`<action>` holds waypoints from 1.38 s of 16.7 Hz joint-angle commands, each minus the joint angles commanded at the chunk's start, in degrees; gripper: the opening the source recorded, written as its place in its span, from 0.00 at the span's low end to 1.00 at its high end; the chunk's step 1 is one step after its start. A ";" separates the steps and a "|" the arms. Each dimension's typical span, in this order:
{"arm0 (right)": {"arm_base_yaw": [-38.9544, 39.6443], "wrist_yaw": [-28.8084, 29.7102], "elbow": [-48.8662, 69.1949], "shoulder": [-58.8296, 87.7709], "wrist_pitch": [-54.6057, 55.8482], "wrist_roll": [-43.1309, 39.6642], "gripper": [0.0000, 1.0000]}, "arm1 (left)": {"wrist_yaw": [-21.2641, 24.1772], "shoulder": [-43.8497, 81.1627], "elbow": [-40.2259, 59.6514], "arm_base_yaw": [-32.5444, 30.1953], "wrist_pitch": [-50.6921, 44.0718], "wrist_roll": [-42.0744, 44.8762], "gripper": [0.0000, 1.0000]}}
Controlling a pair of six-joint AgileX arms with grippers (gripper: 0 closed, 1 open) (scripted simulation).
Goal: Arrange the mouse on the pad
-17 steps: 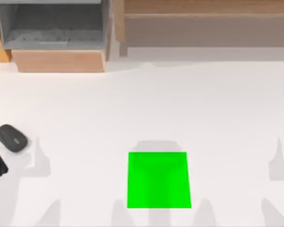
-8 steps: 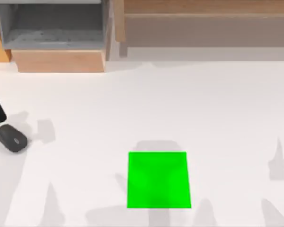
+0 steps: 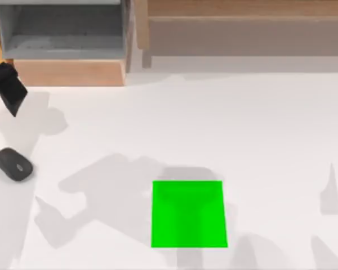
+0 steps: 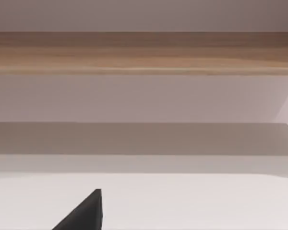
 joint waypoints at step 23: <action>0.00 0.00 0.00 0.00 0.00 0.00 1.00 | -0.13 27.41 4.66 0.16 7.77 -9.08 1.00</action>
